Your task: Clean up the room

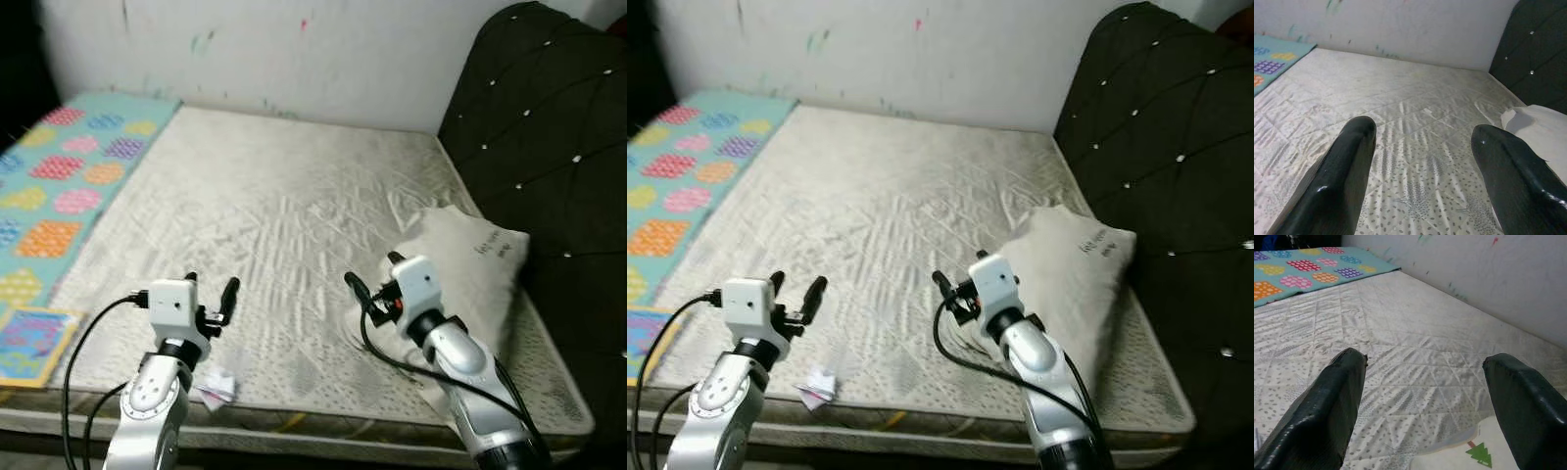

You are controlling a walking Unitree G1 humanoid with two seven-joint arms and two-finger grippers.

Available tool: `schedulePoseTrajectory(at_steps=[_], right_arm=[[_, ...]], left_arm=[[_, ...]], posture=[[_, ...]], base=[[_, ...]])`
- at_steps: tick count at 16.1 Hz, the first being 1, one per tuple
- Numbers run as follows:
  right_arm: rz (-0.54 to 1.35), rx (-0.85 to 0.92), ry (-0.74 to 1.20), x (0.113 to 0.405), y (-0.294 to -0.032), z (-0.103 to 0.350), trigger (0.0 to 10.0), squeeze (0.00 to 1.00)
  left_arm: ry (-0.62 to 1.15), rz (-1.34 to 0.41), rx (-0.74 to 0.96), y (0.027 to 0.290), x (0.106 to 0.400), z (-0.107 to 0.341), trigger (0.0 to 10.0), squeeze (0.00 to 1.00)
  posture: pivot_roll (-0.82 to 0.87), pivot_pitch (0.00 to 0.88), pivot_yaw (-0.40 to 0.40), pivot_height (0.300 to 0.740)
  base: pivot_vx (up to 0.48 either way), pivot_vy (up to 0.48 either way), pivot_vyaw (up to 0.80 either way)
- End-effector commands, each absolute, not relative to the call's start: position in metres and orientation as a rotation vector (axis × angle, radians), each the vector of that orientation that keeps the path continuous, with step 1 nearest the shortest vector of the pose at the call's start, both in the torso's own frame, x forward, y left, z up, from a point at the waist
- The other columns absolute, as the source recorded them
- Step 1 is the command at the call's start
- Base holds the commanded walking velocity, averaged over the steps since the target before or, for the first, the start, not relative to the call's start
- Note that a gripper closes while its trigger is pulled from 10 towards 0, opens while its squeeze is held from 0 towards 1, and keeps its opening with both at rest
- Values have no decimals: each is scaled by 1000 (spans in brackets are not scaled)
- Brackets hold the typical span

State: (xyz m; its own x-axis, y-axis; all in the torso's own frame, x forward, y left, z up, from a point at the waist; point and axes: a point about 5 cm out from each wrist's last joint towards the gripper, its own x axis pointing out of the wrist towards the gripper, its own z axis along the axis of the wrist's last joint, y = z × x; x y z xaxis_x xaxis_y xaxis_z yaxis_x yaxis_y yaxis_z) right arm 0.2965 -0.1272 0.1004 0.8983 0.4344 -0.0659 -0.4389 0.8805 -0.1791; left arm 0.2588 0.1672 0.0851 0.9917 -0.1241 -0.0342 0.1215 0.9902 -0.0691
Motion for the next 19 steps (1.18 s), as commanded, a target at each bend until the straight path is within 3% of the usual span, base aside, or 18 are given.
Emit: schedulePoseTrajectory(at_steps=[1,12,16,19], right_arm=[[455,-205,8,300,-129,104,10000,0],[295,-162,-46,294,-136,104,10000,0],[286,-144,-54,290,-136,104,10000,0],[236,-162,-32,291,-145,102,10000,0]], left_arm=[[40,-121,-68,166,260,84,10000,0],[40,-242,8,161,282,87,10000,0],[43,-189,-23,166,283,85,10000,0],[56,-86,-15,186,274,80,10000,0]], posture=[[-36,0,-127,740],[-125,0,59,740],[-123,0,47,740],[-99,0,21,740]], base=[[0,0,0],[0,0,0],[0,0,0],[0,0,0]])
